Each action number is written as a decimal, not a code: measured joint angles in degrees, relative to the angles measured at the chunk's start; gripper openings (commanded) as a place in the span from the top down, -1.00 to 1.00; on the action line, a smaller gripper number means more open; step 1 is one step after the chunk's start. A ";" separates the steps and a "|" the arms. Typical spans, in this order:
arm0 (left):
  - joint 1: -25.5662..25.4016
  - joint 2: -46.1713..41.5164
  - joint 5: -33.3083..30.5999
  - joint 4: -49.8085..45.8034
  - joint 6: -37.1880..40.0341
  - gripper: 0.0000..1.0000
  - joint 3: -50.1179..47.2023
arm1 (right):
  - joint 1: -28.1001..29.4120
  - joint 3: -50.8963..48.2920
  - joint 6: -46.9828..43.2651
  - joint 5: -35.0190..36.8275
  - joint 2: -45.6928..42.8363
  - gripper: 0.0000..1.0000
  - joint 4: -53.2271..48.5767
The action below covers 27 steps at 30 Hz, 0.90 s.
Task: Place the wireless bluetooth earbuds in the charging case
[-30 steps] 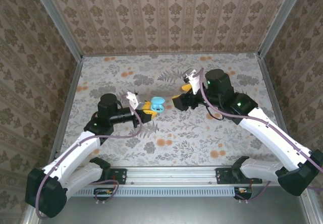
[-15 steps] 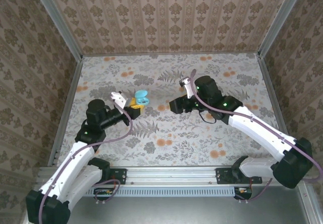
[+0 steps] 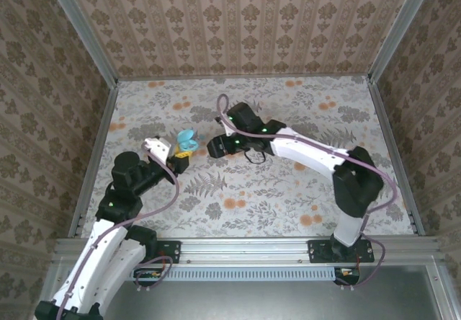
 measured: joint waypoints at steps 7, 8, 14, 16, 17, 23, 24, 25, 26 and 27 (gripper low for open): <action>0.00 -5.49 -4.20 -4.83 1.03 0.46 1.36 | 3.43 9.27 3.93 -0.09 11.87 -0.03 -1.11; 0.00 -6.23 -4.76 -5.38 1.22 0.46 1.46 | 3.76 9.79 4.66 -0.20 13.00 0.01 -1.14; 0.00 -9.84 -7.50 -7.85 1.88 0.46 1.73 | 4.72 14.58 6.71 -0.61 19.04 0.18 -2.03; 0.00 -10.51 -8.07 -8.50 1.90 0.46 1.73 | 5.03 16.85 6.60 -0.55 20.96 0.22 -2.29; 0.00 -10.71 -8.22 -8.74 1.90 0.46 1.73 | 5.25 17.90 6.45 -0.46 21.84 0.22 -2.51; 0.00 -11.54 -9.25 -9.20 1.90 0.46 1.79 | 7.21 25.33 3.43 1.09 27.45 0.23 -4.50; 0.00 -11.78 -9.33 -9.20 1.90 0.47 1.81 | 7.61 26.43 2.67 1.60 28.37 0.22 -4.70; 0.00 -12.00 -9.42 -9.20 1.90 0.47 1.81 | 7.96 27.43 1.90 2.01 29.27 0.22 -4.98; 0.00 -12.17 -9.44 -9.20 1.90 0.47 1.84 | 8.22 28.04 1.27 2.45 29.88 0.22 -5.20; 0.00 -12.39 -9.70 -9.22 1.90 0.47 1.84 | 8.52 28.76 0.52 3.06 30.56 0.21 -5.57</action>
